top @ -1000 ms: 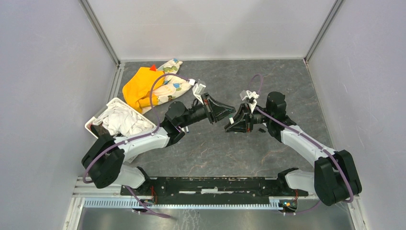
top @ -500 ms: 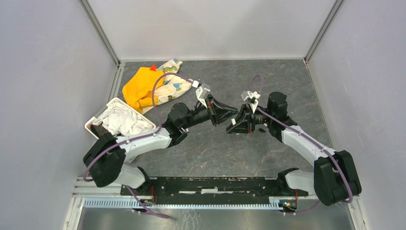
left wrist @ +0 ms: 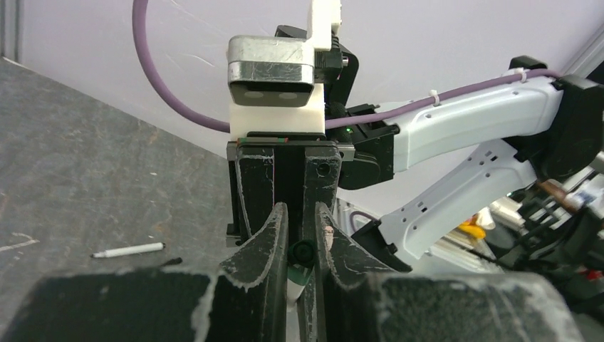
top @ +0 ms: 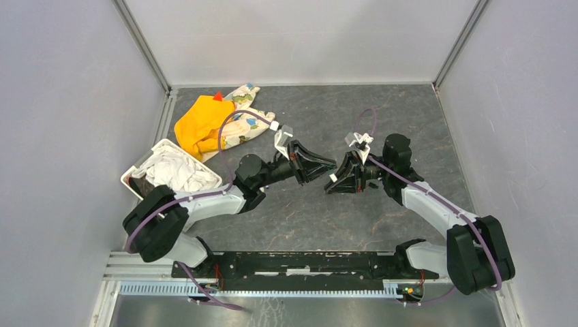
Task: Insert the pens into the pen caps
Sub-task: Press the pen cap onto the pen.
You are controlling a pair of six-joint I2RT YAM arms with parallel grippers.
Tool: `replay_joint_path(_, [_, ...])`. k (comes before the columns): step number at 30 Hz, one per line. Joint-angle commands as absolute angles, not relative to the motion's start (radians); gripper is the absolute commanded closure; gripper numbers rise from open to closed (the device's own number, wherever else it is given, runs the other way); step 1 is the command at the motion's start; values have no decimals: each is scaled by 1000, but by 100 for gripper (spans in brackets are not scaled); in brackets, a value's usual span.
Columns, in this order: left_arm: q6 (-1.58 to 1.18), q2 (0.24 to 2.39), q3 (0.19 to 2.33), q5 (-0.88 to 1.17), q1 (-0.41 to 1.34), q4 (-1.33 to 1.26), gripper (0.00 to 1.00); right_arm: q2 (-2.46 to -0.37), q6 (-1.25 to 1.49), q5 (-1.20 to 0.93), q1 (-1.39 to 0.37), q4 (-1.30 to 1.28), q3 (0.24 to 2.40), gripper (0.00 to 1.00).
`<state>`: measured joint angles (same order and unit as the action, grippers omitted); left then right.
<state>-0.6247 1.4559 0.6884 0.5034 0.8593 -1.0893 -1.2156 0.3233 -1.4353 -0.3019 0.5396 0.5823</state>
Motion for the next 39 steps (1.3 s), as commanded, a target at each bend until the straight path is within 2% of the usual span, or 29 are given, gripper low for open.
replay_joint_path(1, [-847, 1572, 546, 809, 960, -894, 98, -1169, 231, -1153, -266, 598, 732, 100])
replay_joint_path(6, [-971, 1616, 542, 813, 972, -1020, 98, -1148, -5, -1100, -293, 371, 786, 100])
replay_joint_path(12, [-1129, 1698, 534, 807, 992, -1236, 98, -1145, -48, -1064, -297, 346, 789, 100])
replay_joint_path(14, [-1105, 1697, 521, 782, 999, -1184, 98, -1145, -58, -1046, -295, 326, 796, 100])
replay_joint_path(16, [-1002, 1653, 522, 721, 1017, -1022, 98, -1150, -33, -1033, -292, 340, 795, 100])
replay_joint_path(18, [-868, 1575, 540, 633, 1048, -820, 98, -1155, 56, -1033, -286, 411, 783, 100])
replay_joint_path(21, [-776, 1534, 515, 588, 1070, -794, 98, -1179, 288, -1107, -273, 653, 739, 100])
replay_joint_path(27, [-858, 1690, 524, 762, 1087, -1100, 98, -1215, 581, -1178, -272, 979, 694, 100])
replay_joint_path(28, [-876, 1712, 537, 770, 1088, -1130, 98, -1204, 536, -1171, -273, 944, 695, 100])
replay_joint_path(31, [-945, 1742, 551, 793, 1089, -1154, 98, -1152, 234, -1113, -273, 577, 750, 100])
replay_joint_path(33, [-947, 1731, 545, 791, 1090, -1110, 98, -1144, 115, -1073, -271, 435, 791, 100])
replay_joint_path(35, [-883, 1708, 539, 779, 1093, -1020, 98, -1150, 207, -1098, -263, 526, 774, 100])
replay_joint_path(37, [-795, 1692, 549, 773, 1101, -896, 98, -1163, 361, -1136, -259, 724, 738, 100])
replay_joint_path(39, [-781, 1700, 549, 811, 1102, -885, 98, -1172, 509, -1158, -243, 907, 706, 100])
